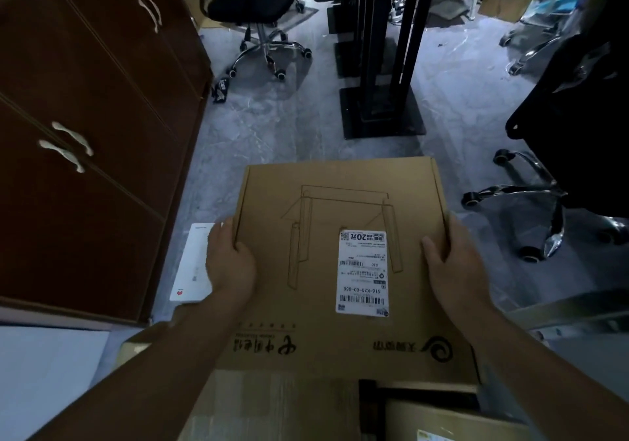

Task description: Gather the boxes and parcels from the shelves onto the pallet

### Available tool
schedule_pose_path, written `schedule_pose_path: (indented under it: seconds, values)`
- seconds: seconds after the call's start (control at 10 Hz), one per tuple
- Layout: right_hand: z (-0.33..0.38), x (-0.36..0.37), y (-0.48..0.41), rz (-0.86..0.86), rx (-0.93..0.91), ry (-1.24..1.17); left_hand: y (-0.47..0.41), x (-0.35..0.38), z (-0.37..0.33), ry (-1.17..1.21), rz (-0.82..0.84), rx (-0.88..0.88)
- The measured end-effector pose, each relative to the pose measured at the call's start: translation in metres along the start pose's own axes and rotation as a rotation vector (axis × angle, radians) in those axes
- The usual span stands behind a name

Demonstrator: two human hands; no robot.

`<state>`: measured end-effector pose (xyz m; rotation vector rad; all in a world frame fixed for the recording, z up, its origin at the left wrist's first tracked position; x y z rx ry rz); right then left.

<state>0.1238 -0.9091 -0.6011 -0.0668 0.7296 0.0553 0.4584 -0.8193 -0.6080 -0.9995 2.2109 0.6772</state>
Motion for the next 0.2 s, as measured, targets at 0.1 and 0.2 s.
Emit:
schedule_pose_path:
  seconds: [0.1, 0.2]
  values:
    - [0.029, -0.001, 0.012, 0.043, -0.077, 0.225, 0.028, -0.005, -0.018, -0.002, 0.079, -0.009]
    - [0.067, 0.004, 0.029, 0.140, -0.058, 0.097, 0.064, -0.006, -0.032, -0.023, 0.198, -0.004]
Point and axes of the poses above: each hand's wrist, its own y-axis away from the middle knuckle, its own x-axis out of the palm, z = x × y, the point moved 5 cm from there along -y, towards the middle knuckle, and after that the axes turned 11 degrees about -x, right-handed, at the moved point
